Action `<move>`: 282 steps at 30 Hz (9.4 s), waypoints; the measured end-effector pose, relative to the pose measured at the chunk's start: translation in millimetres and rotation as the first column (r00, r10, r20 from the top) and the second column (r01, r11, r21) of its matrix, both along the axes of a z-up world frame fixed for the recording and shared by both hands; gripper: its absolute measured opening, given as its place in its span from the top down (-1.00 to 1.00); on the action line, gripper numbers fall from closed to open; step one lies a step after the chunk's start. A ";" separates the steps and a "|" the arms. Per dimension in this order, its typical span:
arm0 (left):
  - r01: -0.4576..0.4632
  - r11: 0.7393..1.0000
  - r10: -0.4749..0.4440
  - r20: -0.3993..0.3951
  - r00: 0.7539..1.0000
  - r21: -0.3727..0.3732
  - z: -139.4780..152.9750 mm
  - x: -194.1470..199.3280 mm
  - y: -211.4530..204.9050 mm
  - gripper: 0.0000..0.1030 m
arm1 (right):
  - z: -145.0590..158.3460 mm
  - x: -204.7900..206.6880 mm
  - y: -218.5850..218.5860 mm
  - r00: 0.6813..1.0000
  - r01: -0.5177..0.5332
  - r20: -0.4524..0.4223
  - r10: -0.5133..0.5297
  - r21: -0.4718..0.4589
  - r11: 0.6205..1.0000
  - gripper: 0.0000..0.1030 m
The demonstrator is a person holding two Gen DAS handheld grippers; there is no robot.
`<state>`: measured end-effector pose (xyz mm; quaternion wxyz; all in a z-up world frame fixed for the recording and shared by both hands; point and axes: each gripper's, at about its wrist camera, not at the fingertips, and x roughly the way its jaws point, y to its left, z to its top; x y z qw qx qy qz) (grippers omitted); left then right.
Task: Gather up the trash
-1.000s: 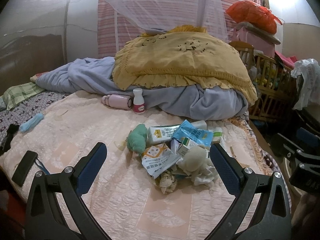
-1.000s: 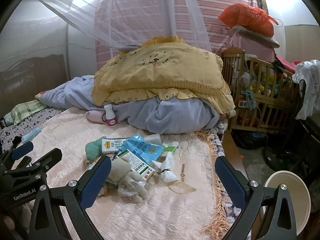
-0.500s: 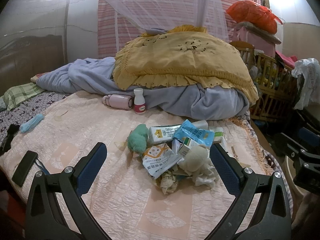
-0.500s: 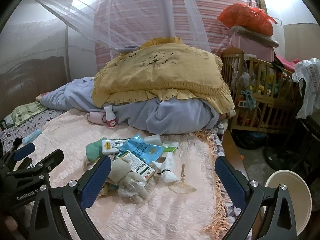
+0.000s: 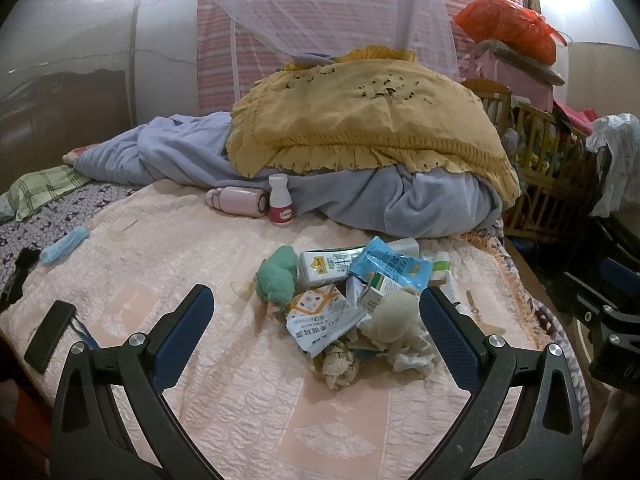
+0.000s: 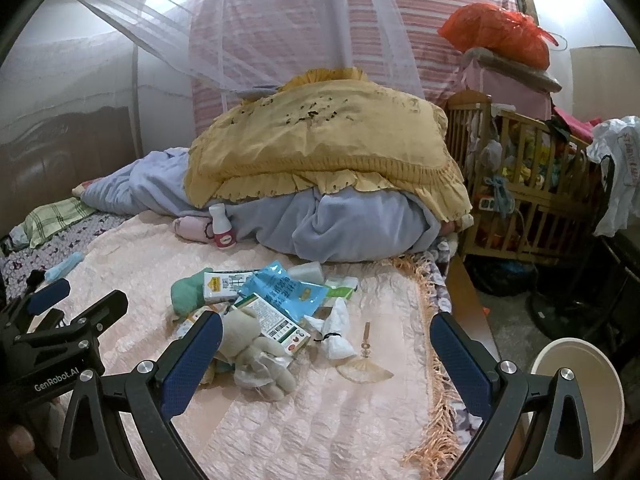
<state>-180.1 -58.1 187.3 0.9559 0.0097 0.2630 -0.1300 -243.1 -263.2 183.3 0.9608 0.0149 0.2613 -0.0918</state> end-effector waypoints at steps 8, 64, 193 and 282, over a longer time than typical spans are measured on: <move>-0.004 1.000 0.004 -0.008 1.000 0.014 -4.6 3.8 -2.2 -0.99 | -5.4 3.6 -3.4 1.000 -0.010 -0.019 0.010 0.007 1.000 -1.00; 0.122 0.990 -0.100 -0.249 0.963 0.074 -81.7 58.8 21.8 -0.98 | -113.0 112.0 12.3 0.890 -0.278 -0.303 0.342 0.236 0.931 -0.14; 0.354 0.933 -0.313 -0.345 0.885 0.065 -69.4 1.2 -132.8 -0.06 | -77.6 -7.7 -144.4 0.964 0.086 -0.267 -0.001 0.307 0.948 -0.14; 0.563 0.826 -0.548 -0.233 0.803 -0.005 -39.6 -53.3 -240.3 0.57 | -42.8 -93.4 -221.9 0.980 0.169 -0.155 -0.125 0.313 0.935 0.45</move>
